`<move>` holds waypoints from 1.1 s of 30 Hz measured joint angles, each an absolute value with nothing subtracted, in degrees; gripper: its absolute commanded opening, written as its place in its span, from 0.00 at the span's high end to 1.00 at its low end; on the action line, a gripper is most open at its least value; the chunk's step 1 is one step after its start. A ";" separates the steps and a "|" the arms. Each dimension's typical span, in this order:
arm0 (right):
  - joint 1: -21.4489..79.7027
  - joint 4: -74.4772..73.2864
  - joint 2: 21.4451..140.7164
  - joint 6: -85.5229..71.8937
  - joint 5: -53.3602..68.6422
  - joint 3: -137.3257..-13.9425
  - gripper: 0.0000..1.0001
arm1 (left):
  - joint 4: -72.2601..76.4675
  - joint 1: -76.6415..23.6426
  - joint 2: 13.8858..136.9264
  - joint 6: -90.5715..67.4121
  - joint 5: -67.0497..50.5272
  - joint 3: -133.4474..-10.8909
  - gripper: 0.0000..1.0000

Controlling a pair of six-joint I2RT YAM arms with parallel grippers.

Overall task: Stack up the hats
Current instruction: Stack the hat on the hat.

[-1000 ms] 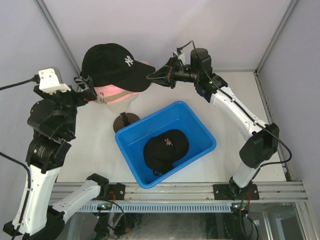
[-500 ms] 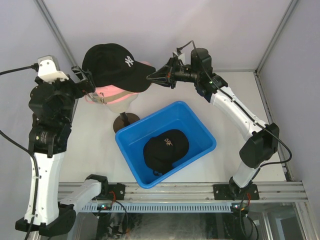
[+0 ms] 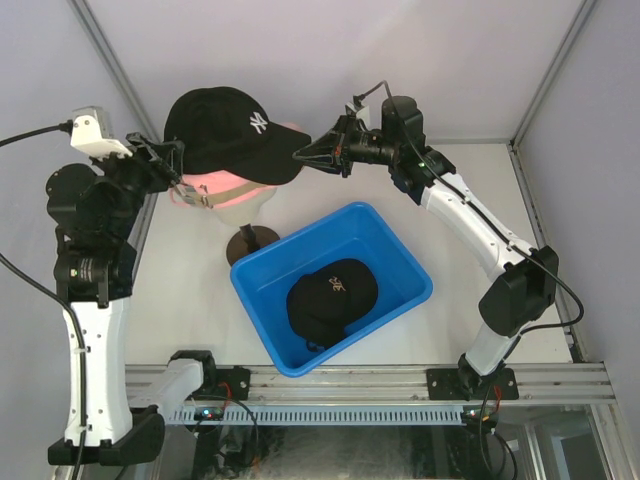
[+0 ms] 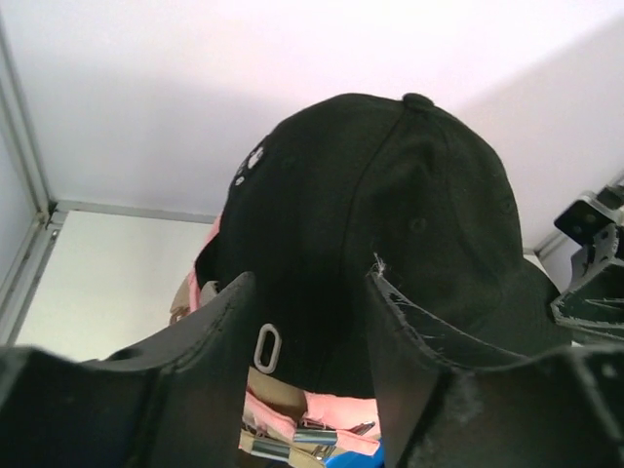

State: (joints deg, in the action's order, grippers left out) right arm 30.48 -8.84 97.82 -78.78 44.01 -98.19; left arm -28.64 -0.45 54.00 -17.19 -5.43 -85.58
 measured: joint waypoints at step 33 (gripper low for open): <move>30.06 -10.17 96.03 -78.65 45.56 -99.29 1.00 | -27.59 2.55 50.04 -21.91 -15.20 -84.09 1.00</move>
